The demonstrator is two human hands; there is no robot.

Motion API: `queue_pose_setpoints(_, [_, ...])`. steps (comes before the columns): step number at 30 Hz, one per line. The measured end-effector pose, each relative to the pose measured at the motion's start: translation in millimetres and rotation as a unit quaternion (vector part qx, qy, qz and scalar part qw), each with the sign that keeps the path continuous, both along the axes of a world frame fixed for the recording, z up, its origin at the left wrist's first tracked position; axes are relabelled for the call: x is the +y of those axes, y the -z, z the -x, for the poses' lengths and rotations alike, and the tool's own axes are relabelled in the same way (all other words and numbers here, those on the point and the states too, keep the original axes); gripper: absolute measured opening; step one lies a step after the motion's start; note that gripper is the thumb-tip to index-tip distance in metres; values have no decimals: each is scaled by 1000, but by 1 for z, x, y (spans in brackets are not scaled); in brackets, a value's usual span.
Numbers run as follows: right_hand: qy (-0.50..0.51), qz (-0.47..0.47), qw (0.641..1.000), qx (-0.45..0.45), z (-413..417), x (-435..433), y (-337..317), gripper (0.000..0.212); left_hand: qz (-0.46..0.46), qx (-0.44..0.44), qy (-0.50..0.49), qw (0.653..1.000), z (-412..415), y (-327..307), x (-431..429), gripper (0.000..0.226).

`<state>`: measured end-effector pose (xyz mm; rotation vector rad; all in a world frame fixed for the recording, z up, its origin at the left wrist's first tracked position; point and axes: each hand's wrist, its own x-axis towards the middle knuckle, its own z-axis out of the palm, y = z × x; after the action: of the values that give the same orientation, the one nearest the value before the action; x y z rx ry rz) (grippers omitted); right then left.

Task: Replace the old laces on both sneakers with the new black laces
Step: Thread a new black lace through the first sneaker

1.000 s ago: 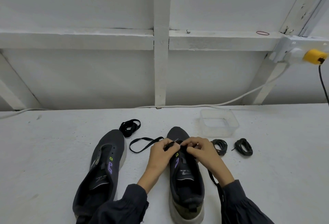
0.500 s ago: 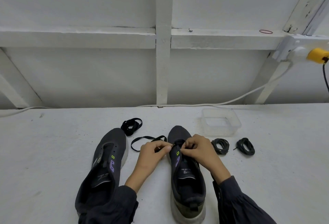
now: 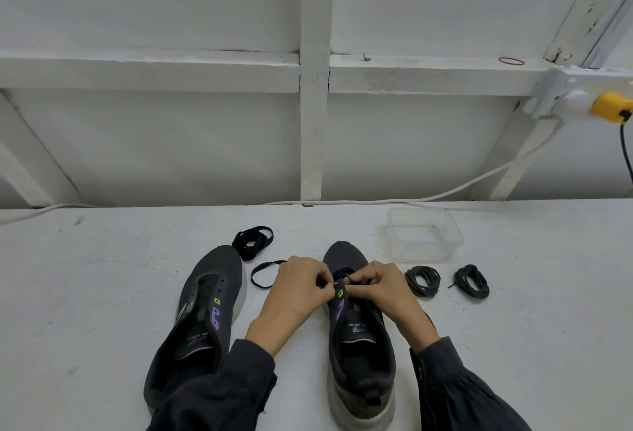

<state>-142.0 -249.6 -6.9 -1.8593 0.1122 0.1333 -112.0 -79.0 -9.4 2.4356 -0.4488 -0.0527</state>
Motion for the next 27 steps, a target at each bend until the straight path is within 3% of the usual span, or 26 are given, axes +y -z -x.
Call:
queue_pose_setpoints(5, [11, 1, 1000, -1, 0, 1, -1, 22, -73, -15, 30, 997, -9, -11, -8, 11])
queue_pose_setpoints(17, [25, 1, 1000, -9, -2, 2, 7, 26, -16, 36, 33, 999, -11, -8, -6, 11])
queue_pose_setpoints(22, [35, 128, 991, -28, -7, 5, 17, 18, 68, 92, 25, 993, -12, 3, 3, 2])
queue_pose_setpoints(25, [32, 186, 982, -22, -9, 6, 24, 13, 96, 89, 5, 991, -5, 8, 0, 7])
queue_pose_setpoints(27, [40, 200, 979, -17, -8, 6, 25, 11, 93, 80, -19, 992, 2, 9, -3, 22])
